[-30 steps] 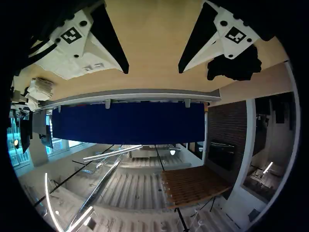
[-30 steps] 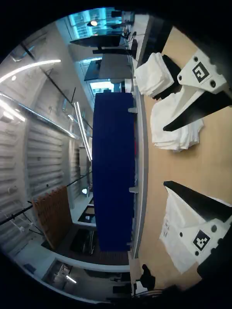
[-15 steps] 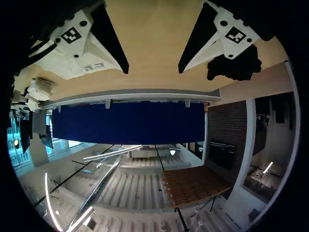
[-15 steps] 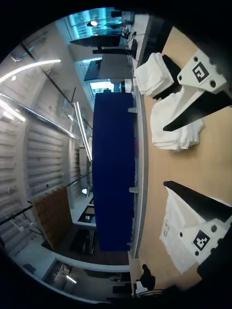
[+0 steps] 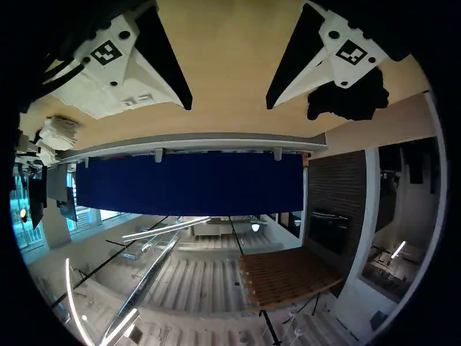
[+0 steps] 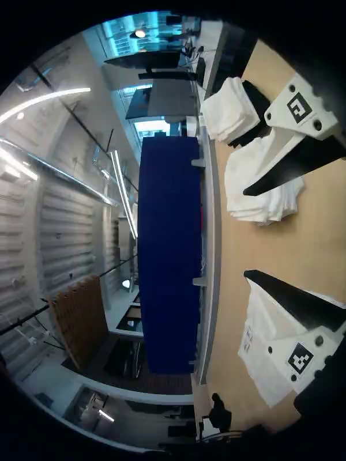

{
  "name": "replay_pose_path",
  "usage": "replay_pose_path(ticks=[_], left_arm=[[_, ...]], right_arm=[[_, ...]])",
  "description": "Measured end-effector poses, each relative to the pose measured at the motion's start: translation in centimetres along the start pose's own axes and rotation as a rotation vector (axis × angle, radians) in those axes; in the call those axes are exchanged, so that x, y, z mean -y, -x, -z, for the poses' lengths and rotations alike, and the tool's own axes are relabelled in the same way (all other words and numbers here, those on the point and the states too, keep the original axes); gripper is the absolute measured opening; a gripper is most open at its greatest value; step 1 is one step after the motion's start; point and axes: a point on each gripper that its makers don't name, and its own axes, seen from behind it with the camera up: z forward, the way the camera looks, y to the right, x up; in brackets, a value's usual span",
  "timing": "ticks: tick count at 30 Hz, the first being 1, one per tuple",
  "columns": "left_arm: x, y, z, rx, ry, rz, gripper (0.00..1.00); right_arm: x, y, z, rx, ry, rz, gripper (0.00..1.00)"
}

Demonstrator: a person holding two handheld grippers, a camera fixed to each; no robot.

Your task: Fold towel

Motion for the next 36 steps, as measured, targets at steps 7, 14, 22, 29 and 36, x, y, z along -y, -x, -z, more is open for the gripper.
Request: replay_pose_path(ticks=[7,14,22,29,36], left_arm=[[0.0,-2.0,-0.2,0.003,-0.002,0.003,0.95],[-0.1,-8.7,0.1,-0.013,0.003,0.009,0.95],[-0.8,-16.3,1.2,-0.008,0.029,-0.018,0.95],[-1.3,-19.1,1.2,0.023,0.056,-0.016,0.95],[-2.9,-18.7,0.8,0.083,0.131,-0.041,0.95]], right_arm=[[-0.2,-1.6,0.2,0.013,0.016,0.021,1.0],[-0.1,-8.1,0.5,-0.003,0.03,0.031,1.0],[0.1,-16.4,1.4,-0.015,0.046,0.027,1.0],[0.0,-19.8,2.0,0.012,0.05,0.013,1.0],[1.3,-20.0,1.8,0.068,-0.019,0.044,1.0]])
